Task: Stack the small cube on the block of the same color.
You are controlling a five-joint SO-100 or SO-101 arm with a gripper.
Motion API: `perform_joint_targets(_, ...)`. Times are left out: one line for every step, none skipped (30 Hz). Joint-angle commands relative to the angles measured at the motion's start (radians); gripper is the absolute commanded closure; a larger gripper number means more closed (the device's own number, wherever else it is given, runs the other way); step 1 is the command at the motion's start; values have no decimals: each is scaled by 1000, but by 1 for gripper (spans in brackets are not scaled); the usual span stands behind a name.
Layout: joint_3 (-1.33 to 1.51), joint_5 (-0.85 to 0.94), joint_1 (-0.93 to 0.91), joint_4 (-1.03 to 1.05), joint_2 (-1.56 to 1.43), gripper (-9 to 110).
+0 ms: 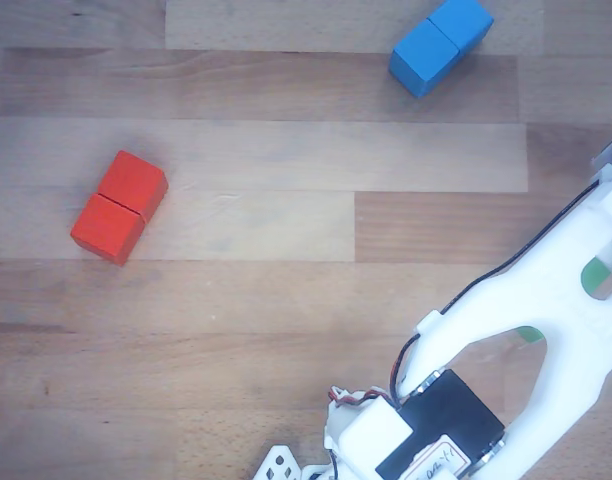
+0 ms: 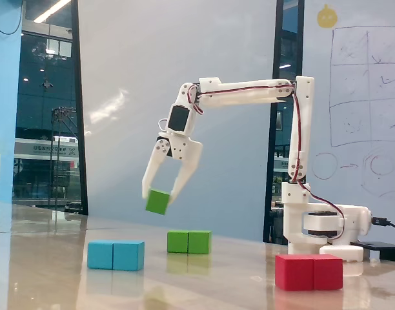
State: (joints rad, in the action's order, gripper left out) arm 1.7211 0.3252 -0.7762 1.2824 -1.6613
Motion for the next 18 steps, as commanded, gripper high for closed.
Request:
perform_joint_targets(-117,17,-8,84,-118,97)
perform_joint_targets(-117,17,-6,106,-123,97)
perform_joint_targets(-117,17,-3,124,-127,97)
perform_joint_targets(-117,15,-3,141,-132,97)
perform_joint_targets(-115,15,-2,156,-137,97)
perform_joint_targets(-114,15,0,169,-141,97)
perform_joint_targets(-110,15,0,183,-143,97)
perform_joint_targets(-106,15,2,195,-146,97)
perform_joint_targets(-104,15,2,207,-146,97)
perform_joint_targets(-103,15,0,219,-144,97)
perform_joint_targets(-103,15,-2,232,-143,97)
perform_joint_targets(-103,14,-3,242,-138,97)
perform_joint_targets(-103,14,-3,253,-133,97)
perform_joint_targets(-103,14,-3,261,-130,97)
perform_joint_targets(-101,14,-3,265,-129,97)
perform_joint_targets(-97,14,-3,265,-127,97)
perform_joint_targets(-86,14,-3,261,-127,97)
perform_joint_targets(-72,14,-3,256,-127,97)
